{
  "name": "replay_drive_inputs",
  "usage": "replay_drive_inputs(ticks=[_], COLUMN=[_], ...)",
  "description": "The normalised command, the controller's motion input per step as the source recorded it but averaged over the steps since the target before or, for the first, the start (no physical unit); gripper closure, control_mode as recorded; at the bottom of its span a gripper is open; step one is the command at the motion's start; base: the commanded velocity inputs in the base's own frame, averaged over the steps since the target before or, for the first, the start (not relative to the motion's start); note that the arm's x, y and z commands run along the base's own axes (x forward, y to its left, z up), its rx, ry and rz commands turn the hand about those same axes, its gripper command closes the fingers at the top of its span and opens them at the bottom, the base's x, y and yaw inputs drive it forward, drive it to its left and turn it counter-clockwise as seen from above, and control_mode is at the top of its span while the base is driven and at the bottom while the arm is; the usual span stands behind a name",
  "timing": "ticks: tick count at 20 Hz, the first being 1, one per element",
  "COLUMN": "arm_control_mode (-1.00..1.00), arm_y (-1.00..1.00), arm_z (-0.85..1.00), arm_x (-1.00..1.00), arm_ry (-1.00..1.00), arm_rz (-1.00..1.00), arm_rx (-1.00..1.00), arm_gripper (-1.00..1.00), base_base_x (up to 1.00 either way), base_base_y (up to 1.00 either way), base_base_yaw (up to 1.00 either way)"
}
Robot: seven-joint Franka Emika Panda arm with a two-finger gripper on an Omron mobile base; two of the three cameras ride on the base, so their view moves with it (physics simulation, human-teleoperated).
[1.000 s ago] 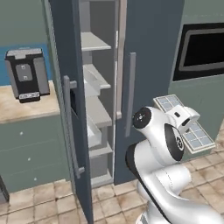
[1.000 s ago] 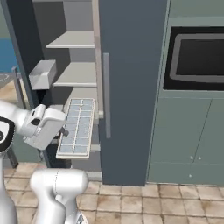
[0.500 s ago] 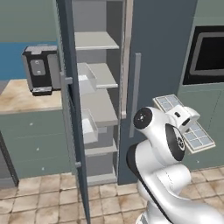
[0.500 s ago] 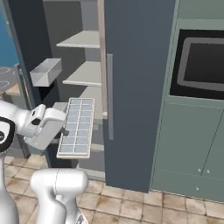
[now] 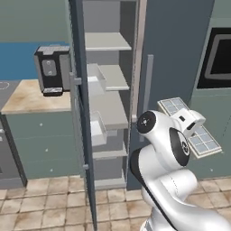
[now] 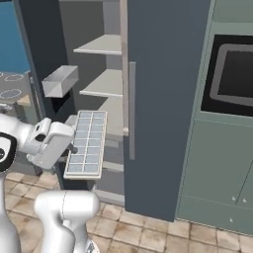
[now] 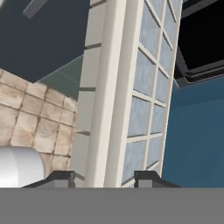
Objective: The ice cube tray has been filled with water. Take the tray and place it in the freezer to make ice. Close the freezer door after placing the tray.
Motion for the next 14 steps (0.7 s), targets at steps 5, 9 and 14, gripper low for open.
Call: replay_drive_inputs(ticks=[5,9,14], arm_control_mode=[1.00,1.00,1.00], arm_y=[0.00,0.00,0.00], arm_z=[0.00,0.00,0.00], arm_x=[0.00,0.00,0.00], arm_ry=[0.00,0.00,0.00], arm_rz=[0.00,0.00,0.00], arm_rx=[0.00,0.00,0.00], arm_gripper=[1.00,1.00,1.00], base_base_x=[0.14,0.00,0.01], base_base_y=[-0.36,-0.51,-0.35], base_base_yaw=[0.20,0.14,0.12])
